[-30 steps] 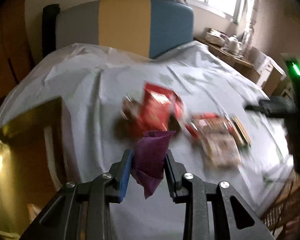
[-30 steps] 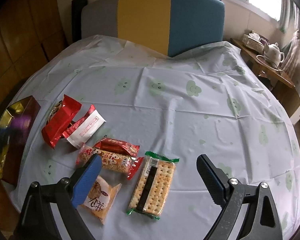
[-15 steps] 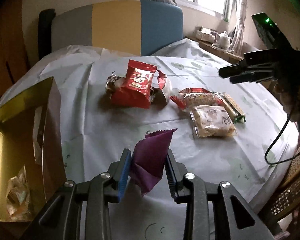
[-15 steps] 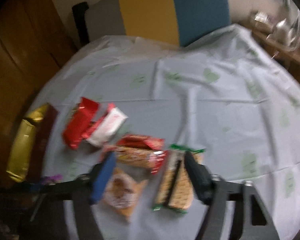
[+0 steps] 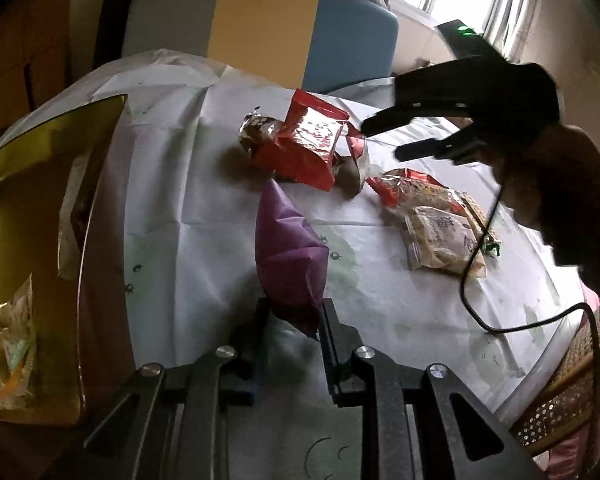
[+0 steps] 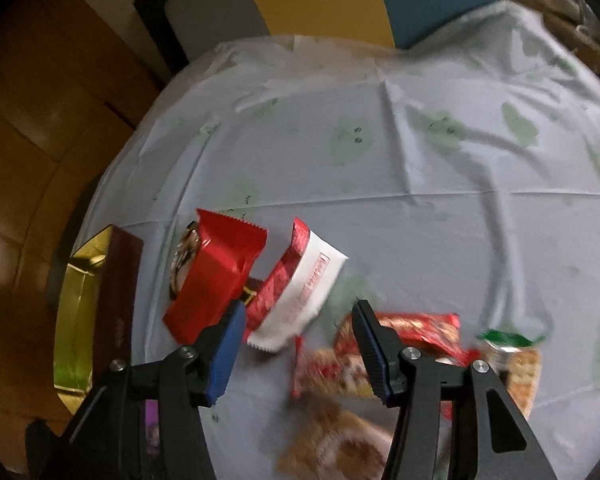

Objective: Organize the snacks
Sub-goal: 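Lift the purple candy with the left tool while the right tool grasps the white Rebisco packet, then drop the purple candy into the gold box with the left tool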

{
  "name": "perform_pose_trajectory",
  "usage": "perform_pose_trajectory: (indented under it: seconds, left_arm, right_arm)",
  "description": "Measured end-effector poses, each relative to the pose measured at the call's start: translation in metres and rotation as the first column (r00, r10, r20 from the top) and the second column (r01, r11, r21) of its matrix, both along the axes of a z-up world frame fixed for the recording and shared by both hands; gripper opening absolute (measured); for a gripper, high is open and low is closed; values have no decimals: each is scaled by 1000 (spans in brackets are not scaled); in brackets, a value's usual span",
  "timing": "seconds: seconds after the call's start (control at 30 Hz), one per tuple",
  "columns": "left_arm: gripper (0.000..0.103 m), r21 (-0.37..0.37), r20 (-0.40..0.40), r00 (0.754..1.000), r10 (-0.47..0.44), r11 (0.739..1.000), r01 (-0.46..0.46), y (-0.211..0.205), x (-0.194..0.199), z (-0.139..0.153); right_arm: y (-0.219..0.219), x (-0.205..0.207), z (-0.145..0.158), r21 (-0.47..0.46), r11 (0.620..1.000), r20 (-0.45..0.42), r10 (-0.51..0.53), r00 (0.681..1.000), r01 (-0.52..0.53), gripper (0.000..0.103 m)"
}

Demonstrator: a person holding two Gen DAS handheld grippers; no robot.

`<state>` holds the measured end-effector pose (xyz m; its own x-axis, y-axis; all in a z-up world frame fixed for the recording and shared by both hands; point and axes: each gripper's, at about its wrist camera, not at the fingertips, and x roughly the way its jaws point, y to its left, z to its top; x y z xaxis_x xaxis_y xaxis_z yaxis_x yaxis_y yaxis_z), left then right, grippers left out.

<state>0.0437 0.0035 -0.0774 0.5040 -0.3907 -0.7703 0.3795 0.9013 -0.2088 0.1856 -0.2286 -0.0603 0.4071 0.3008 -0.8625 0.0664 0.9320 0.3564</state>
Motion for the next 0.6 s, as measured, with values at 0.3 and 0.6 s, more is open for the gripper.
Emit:
perform_pose_trajectory:
  seconds: [0.3, 0.6]
  left_arm:
    - [23, 14, 11, 1000, -12, 1000, 11, 3, -3, -1]
    - [22, -30, 12, 1000, -25, 999, 25, 4, -2, 3]
  right_arm:
    - [5, 18, -34, 92, 994, -64, -51, 997, 57, 32]
    - [3, -39, 39, 31, 997, 125, 64, 990, -68, 30]
